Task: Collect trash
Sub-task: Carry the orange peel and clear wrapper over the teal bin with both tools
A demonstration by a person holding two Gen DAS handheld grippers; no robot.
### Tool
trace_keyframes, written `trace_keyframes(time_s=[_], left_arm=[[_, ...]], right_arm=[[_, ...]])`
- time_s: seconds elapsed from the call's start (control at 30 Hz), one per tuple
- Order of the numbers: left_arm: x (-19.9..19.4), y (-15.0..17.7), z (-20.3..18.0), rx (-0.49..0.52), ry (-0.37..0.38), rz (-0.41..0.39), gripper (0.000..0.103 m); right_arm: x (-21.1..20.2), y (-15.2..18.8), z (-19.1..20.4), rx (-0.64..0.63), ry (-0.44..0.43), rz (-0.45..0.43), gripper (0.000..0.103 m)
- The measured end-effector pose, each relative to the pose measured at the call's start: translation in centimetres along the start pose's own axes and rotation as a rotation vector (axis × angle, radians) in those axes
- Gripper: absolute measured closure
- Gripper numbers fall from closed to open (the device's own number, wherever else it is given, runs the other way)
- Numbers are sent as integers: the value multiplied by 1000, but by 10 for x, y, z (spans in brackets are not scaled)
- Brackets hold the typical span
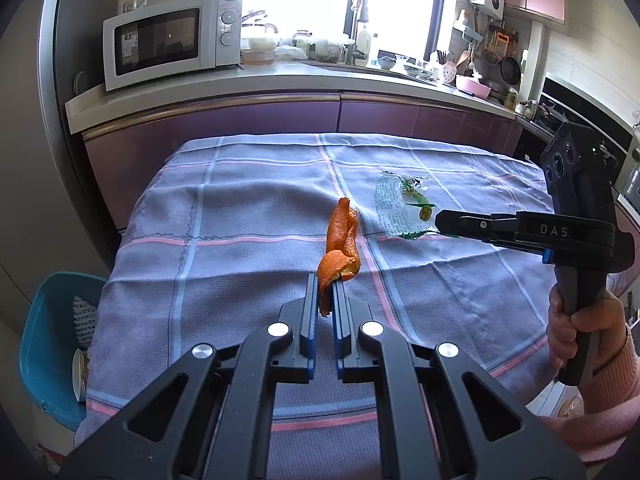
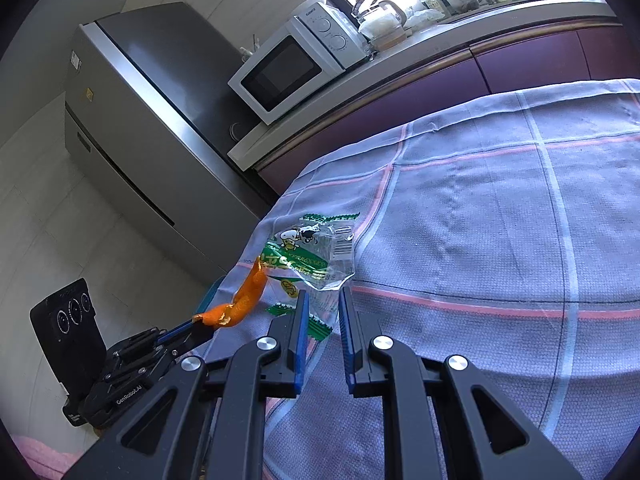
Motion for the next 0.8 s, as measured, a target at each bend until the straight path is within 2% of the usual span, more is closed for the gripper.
trace_keyframes(time_s=[0.8], left_arm=[[-35, 8, 64, -85, -104, -28, 96]], right_arm=[[51, 3, 45, -57, -81, 92, 89]])
Point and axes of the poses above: each gripper's, at about its wrist camera, not at the fingertips, and x roughly the way its jaws point, z to its left, y to its underside, the point moved 4 cm from there along x, roughly the way its jaws point, and after that the axes turned 6 degrees about -y, right-handed, at the moved point
